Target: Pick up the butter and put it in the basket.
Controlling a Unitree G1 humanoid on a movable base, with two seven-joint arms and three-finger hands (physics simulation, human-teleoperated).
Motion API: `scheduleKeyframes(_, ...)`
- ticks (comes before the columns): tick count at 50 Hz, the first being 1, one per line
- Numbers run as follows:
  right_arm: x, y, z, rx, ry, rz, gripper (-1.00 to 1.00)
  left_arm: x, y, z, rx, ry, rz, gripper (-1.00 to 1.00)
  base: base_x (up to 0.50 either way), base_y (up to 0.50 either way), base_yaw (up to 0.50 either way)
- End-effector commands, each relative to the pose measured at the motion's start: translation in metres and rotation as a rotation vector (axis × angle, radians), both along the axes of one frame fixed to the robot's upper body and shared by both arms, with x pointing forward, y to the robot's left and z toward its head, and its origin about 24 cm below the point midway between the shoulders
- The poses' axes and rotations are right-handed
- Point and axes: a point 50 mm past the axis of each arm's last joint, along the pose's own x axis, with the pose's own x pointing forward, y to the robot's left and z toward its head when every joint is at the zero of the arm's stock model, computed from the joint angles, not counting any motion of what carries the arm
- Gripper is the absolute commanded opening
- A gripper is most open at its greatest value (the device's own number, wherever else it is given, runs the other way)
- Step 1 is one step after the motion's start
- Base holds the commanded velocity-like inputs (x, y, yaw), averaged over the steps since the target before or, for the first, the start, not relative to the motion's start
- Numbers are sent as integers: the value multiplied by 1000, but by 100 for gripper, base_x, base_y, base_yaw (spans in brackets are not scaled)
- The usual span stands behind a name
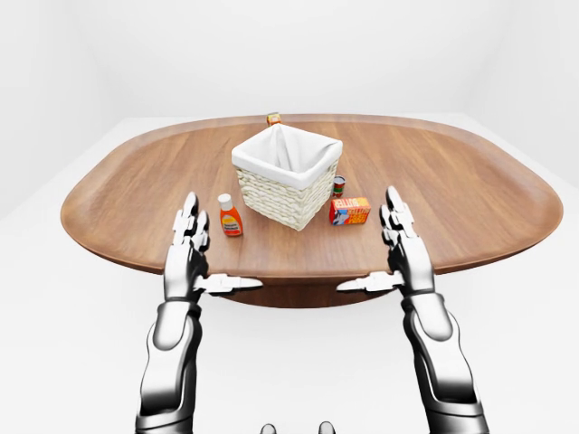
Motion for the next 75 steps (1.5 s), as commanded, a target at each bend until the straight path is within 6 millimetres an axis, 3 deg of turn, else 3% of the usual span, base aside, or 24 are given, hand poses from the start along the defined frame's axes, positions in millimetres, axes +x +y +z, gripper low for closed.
scheduleKeyframes(1,-7,1,45,-66,-190,32,100,-3,6,36,8,-156,7,100,0,0,0)
scheduleKeyframes(10,-12,2,59,-91,-255,47,100,0,8,38,4,-161,13,100,33,0,0)
scheduleKeyframes(46,-13,0,61,-88,-262,32,100,-7,9,45,7,-198,13,100,50,0,0)
scheduleKeyframes(75,-14,0,58,-109,-248,30,100,-8,11,45,-1,-198,14,100,10,1,0)
